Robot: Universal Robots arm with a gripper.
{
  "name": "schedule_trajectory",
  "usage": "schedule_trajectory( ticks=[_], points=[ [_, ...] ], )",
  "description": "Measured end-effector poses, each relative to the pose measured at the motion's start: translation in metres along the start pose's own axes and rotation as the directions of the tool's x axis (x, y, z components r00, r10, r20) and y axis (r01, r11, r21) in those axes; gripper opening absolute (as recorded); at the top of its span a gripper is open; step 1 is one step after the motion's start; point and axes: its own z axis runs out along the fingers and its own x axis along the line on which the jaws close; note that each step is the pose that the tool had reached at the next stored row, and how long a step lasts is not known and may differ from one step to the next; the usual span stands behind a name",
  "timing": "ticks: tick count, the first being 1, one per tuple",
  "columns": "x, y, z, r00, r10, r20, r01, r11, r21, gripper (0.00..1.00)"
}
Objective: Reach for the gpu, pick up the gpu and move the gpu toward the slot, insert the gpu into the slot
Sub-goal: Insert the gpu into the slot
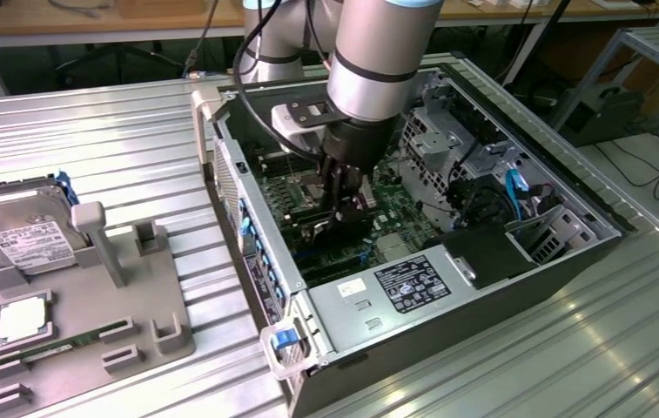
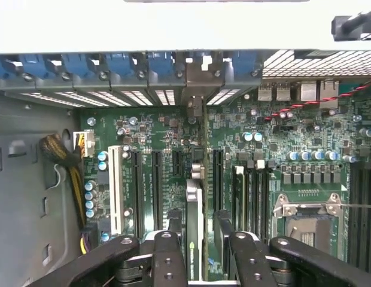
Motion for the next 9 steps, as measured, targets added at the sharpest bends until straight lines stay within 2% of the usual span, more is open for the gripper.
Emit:
schedule_trajectory(
  ticks=[3, 4, 5, 8, 9],
  points=[
    [0.0000, 0.0000, 0.0000, 1.0000, 0.000, 0.0000, 0.000, 1.0000, 0.0001, 0.34],
    [0.0000, 0.0000, 0.0000, 1.0000, 0.000, 0.0001, 0.000, 1.0000, 0.0001, 0.27],
    [0.0000, 0.0000, 0.0000, 1.0000, 0.000, 0.0000, 0.000, 1.0000, 0.0001, 0.27],
    [0.0000, 0.0000, -0.0001, 1.0000, 0.000, -0.0001, 0.000, 1.0000, 0.0001, 0.11],
    [0.0000, 0.0000, 0.0000, 1.0000, 0.000, 0.0000, 0.000, 1.0000, 0.0001, 0.11]
  ],
)
